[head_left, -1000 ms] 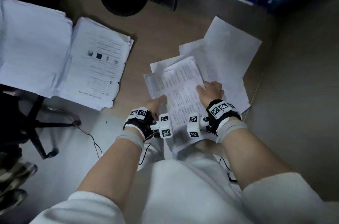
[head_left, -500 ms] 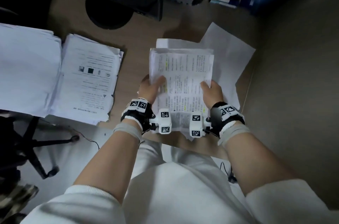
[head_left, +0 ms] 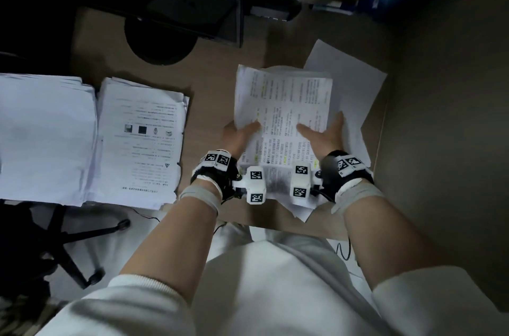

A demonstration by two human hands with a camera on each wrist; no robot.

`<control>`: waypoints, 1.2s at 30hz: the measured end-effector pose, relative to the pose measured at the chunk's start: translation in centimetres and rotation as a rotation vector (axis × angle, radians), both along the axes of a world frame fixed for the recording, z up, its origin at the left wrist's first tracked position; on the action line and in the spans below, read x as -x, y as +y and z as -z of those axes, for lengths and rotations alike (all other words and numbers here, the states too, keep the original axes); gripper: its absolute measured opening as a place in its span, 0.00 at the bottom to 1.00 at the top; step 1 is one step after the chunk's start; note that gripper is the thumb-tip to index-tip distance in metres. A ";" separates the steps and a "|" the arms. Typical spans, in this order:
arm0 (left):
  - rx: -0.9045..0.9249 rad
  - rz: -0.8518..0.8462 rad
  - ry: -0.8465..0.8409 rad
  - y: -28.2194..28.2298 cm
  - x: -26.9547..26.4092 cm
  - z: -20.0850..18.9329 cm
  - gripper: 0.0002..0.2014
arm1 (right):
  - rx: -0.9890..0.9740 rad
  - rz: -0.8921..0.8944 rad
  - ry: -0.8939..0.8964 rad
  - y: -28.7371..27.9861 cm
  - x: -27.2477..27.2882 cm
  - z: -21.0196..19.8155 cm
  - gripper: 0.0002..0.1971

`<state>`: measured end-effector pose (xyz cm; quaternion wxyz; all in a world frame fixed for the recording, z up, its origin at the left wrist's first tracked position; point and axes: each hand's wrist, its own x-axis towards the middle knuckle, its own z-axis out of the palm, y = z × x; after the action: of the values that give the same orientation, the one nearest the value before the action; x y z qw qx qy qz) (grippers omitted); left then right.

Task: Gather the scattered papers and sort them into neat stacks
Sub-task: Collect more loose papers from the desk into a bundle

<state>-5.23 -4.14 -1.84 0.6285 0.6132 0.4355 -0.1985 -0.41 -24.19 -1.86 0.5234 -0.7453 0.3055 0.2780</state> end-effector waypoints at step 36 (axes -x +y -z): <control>0.018 -0.394 0.077 -7.4 13.3 1.2 0.24 | 0.498 -0.939 0.128 -1.4 3.0 0.7 0.38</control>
<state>-18.56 -11.59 -3.06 0.6434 0.5024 0.5690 -0.0991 -3.41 -25.54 -2.57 0.1302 -0.8851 0.0271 0.4461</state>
